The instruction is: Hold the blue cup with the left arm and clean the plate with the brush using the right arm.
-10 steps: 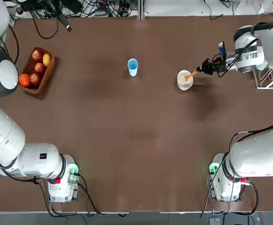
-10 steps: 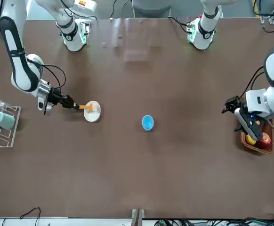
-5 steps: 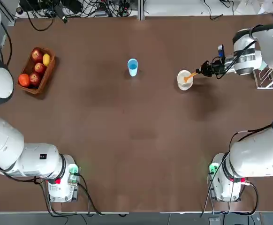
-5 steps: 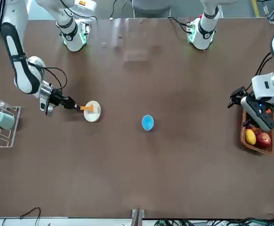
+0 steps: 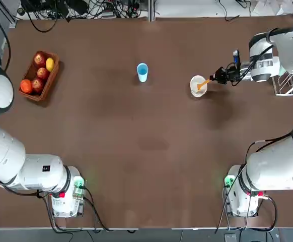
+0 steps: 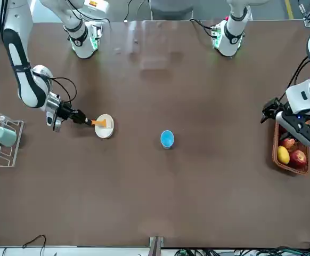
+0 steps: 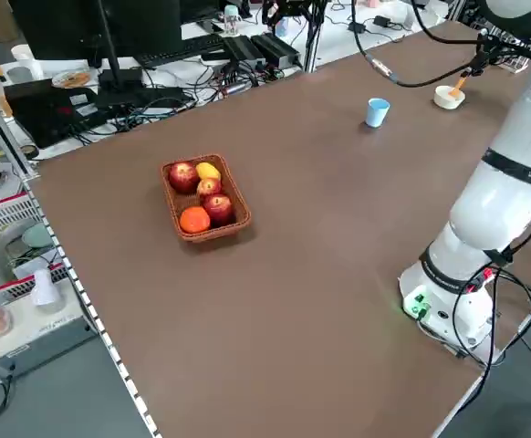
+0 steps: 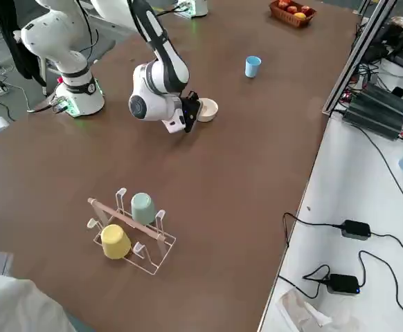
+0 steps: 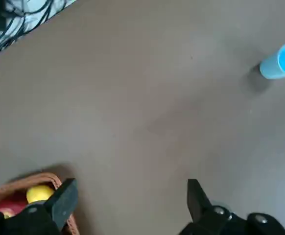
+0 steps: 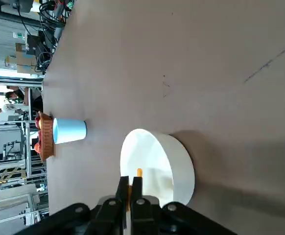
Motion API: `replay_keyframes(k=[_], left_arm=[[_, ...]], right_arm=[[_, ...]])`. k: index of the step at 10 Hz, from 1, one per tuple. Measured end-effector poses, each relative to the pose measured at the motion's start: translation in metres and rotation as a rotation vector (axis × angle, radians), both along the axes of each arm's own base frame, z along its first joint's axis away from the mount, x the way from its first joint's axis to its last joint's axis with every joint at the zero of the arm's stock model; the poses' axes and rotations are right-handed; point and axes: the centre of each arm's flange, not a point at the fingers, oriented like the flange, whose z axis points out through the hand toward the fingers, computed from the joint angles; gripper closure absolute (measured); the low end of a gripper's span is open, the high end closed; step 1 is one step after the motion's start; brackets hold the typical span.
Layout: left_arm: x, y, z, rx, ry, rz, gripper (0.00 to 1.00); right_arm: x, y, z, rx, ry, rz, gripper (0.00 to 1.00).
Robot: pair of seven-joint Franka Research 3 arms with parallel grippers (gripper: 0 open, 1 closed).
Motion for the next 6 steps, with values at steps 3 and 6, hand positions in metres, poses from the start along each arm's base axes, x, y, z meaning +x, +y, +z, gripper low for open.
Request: replay_keyframes(k=[3,6], left_arm=[[0.000,0.000,0.009,-0.012,0.028,0.218,0.00],[-0.010,-0.002,0.039,0.006,0.128,0.424,0.00]], right_arm=[[-0.001,0.002,-0.005,0.007,-0.005,-0.003,0.95],[-0.003,0.004,-0.013,0.013,-0.017,-0.003,0.95]])
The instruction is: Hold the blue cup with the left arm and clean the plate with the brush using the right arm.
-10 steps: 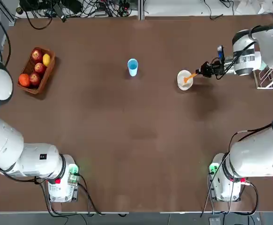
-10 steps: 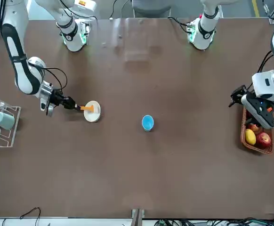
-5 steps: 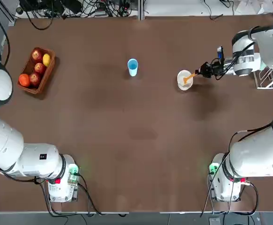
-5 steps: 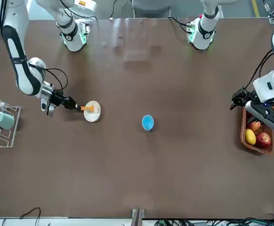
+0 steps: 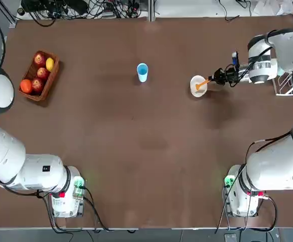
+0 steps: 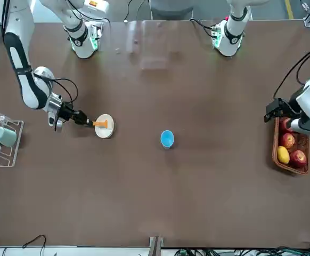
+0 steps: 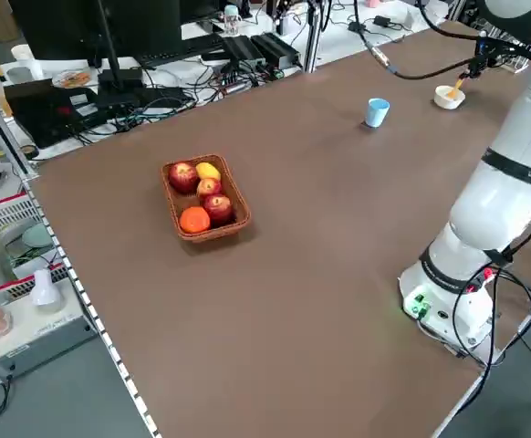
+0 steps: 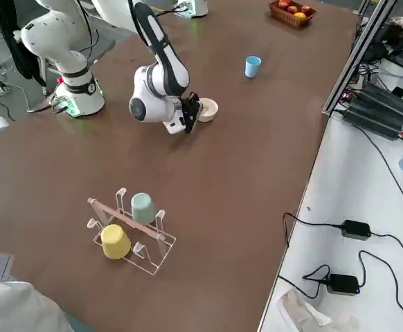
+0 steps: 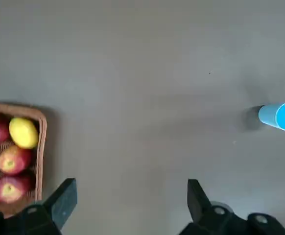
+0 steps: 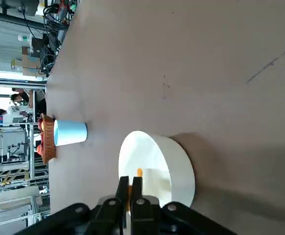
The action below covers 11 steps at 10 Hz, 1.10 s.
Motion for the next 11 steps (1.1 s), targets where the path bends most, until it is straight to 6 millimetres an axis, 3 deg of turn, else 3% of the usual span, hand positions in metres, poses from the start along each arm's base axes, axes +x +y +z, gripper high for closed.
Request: replay_keyframes(k=[5,8,10,11], left_arm=[[-0.009,-0.021,0.019,0.070,0.045,0.041,0.00],[-0.008,-0.014,0.028,0.069,0.027,0.053,0.00],[-0.008,-0.012,0.032,0.068,0.019,0.057,0.00],[-0.008,-0.012,0.032,0.068,0.019,0.057,0.00]], right_arm=[[-0.006,0.001,-0.018,0.002,-0.014,0.018,0.95],[-0.008,0.001,-0.023,0.002,-0.019,0.019,0.94],[-0.009,0.002,-0.026,0.002,-0.025,0.024,0.84],[-0.009,0.002,-0.027,0.002,-0.024,0.025,0.68]])
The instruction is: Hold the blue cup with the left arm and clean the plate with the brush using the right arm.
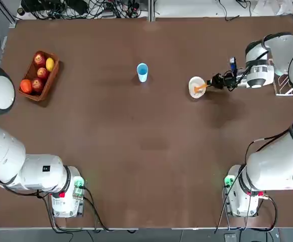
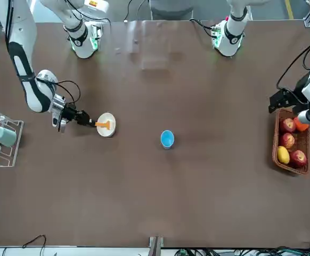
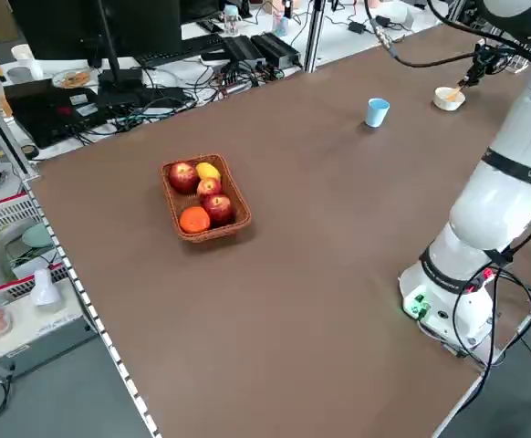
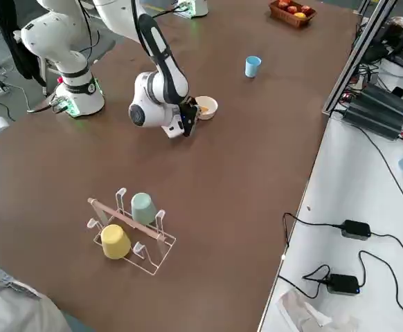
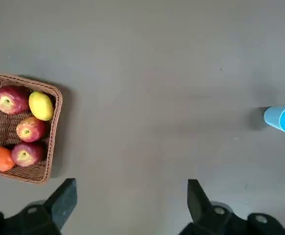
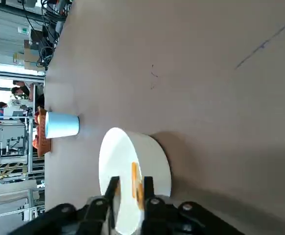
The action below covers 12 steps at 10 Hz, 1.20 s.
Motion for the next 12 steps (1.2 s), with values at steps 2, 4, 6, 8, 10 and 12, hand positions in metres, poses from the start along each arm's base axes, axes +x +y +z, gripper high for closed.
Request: replay_keyframes(k=[2,4,6,8,10,12], left_arm=[[0.000,0.003,0.000,0.000,0.000,0.004,0.00],[0.000,0.005,0.000,0.001,0.000,0.008,0.00],[0.000,0.005,0.000,0.014,-0.001,0.004,0.00],[0.000,0.005,0.000,0.018,-0.001,0.004,0.00],[0.001,0.009,0.001,0.020,-0.004,0.009,0.00],[0.001,0.018,0.002,0.020,-0.006,0.019,0.00]], right_arm=[[0.000,0.000,-0.001,0.000,-0.002,0.002,0.47],[0.000,0.000,-0.001,-0.001,-0.004,0.003,0.37],[0.000,0.000,-0.001,-0.001,-0.007,0.005,0.25],[0.002,-0.001,0.001,0.000,-0.009,0.000,0.08],[0.007,-0.002,0.005,0.003,-0.002,-0.015,0.04],[0.015,-0.004,0.015,-0.005,0.015,-0.010,0.03]])
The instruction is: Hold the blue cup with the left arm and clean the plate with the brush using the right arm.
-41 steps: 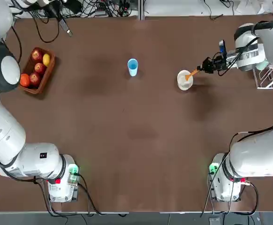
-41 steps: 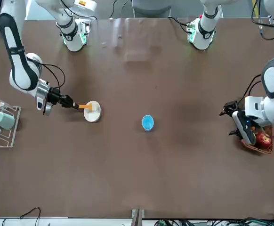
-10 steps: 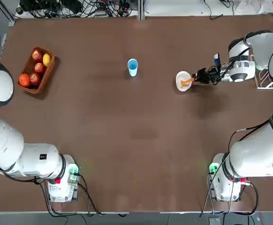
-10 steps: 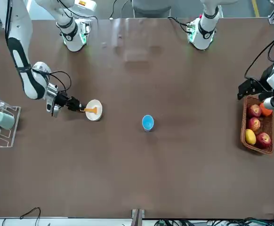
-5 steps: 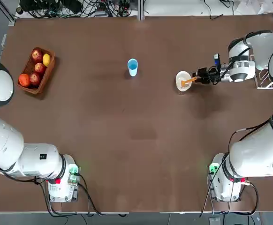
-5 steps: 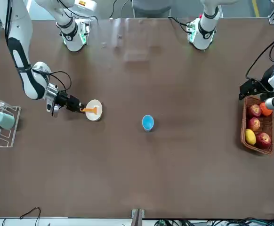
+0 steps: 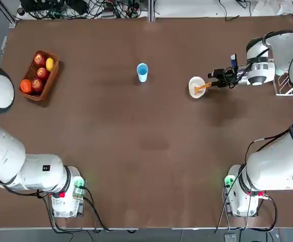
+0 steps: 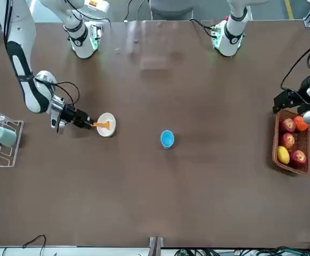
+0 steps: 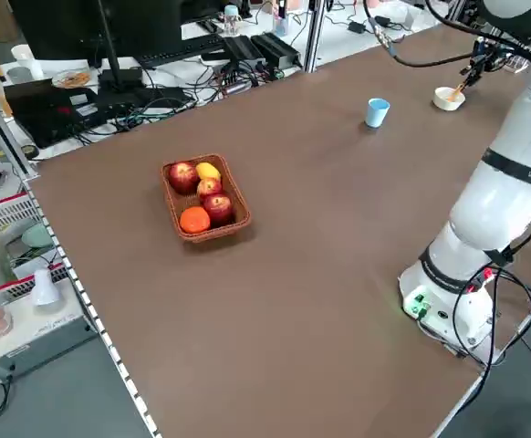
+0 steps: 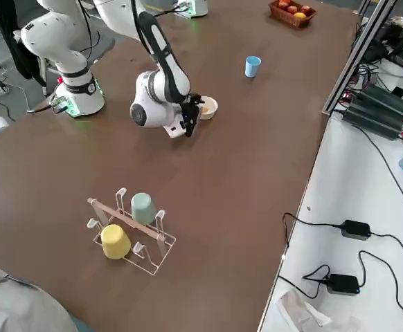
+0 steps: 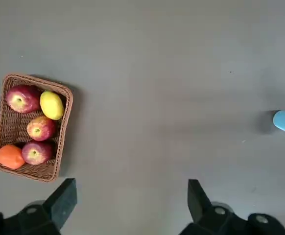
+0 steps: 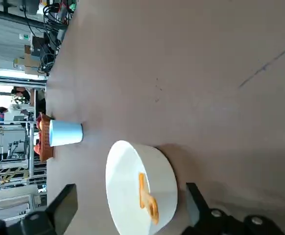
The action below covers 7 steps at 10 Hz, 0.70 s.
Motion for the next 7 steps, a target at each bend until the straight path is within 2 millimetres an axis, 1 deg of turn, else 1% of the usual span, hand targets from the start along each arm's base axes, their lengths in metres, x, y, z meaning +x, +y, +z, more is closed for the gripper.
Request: replay_keyframes(k=[4,7], left_arm=[[0.000,0.001,0.001,0.000,-0.001,0.000,0.00],[0.000,-0.007,0.001,-0.002,-0.003,-0.014,0.00]], right_arm=[[0.026,-0.008,0.041,-0.062,0.067,0.039,0.01],[0.034,-0.015,0.057,-0.113,0.110,0.060,0.00]])
